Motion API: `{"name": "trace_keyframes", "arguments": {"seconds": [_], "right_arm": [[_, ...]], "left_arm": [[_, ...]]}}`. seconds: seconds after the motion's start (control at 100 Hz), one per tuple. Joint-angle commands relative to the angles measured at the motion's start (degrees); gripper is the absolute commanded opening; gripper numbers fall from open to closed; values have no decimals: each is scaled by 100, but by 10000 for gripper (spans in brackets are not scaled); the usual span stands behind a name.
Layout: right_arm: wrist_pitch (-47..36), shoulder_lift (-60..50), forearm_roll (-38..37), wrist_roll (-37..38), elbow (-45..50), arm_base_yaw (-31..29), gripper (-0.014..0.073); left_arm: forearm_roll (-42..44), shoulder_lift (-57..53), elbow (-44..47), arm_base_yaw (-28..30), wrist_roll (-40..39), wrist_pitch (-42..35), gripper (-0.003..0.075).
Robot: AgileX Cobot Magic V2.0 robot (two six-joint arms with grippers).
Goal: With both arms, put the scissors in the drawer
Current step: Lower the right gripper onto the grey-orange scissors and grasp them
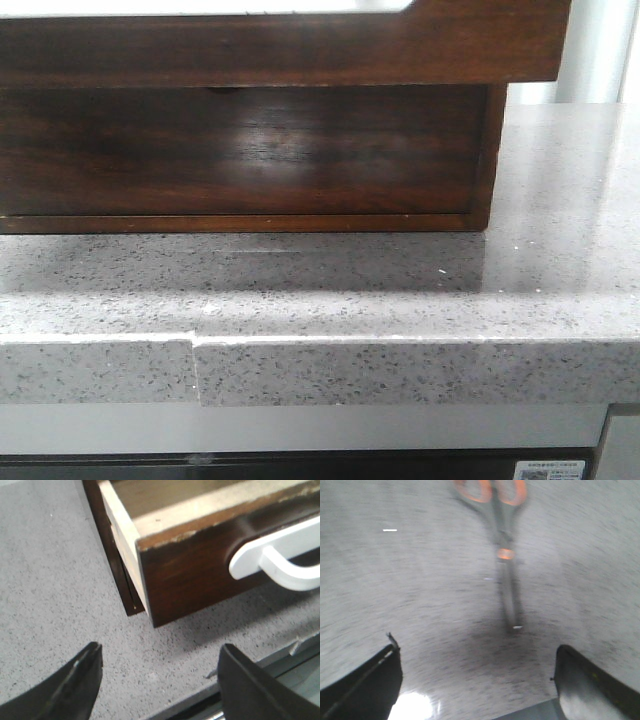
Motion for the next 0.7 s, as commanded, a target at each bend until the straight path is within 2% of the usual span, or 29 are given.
{"name": "trace_keyframes", "arguments": {"seconds": [0.0, 0.11, 0.21, 0.69], "right_arm": [[-27, 391, 219, -423, -392, -517, 511], [88, 1010, 770, -911, -669, -1141, 466], [157, 1514, 1140, -1403, -896, -1459, 449], [710, 3461, 1481, -2296, -2309, -1419, 449]], "left_arm": [[-25, 34, -205, -57, -73, -548, 459], [-25, 34, -205, -57, -73, -591, 459], [-25, 34, -205, -57, -73, -604, 459], [-36, 34, -205, -57, -73, -615, 459]]}}
